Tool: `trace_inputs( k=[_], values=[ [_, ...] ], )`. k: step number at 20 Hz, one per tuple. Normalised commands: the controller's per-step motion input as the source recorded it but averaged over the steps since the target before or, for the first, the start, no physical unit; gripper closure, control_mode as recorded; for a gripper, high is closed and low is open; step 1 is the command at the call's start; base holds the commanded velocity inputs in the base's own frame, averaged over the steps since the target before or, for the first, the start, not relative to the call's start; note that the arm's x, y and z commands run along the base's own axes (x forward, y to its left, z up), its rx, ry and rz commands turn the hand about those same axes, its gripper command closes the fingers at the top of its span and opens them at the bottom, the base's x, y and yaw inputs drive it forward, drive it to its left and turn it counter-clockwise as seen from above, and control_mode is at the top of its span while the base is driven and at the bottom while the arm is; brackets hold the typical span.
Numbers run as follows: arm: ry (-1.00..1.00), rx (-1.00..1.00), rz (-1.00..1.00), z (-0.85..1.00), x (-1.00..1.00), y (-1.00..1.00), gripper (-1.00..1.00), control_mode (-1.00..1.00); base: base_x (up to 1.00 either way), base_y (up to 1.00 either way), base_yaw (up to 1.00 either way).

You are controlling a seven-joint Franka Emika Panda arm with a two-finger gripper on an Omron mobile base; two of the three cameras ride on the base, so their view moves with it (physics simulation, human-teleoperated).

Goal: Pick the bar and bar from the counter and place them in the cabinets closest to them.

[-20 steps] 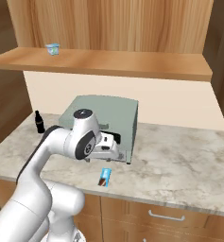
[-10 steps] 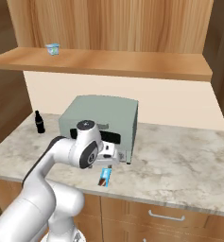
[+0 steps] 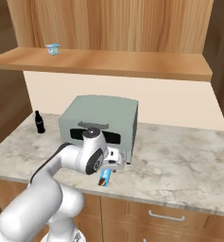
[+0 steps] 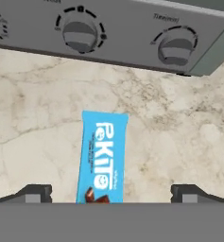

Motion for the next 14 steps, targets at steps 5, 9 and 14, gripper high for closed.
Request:
trace_inputs(
  k=[5, 9, 14],
  values=[
    [0.0, 0.01, 0.0, -0.42, 0.16, -0.06, -1.0, -1.0, 0.0, 0.0, 0.0],
    [0.0, 0.03, 0.0, -0.45, 0.14, 0.0, -1.0, -1.0, 0.0, 0.0, 0.0],
    [0.0, 0.03, 0.0, -0.41, 0.11, 0.09, -1.0, -1.0, 0.0, 0.0, 0.0]
  ],
)
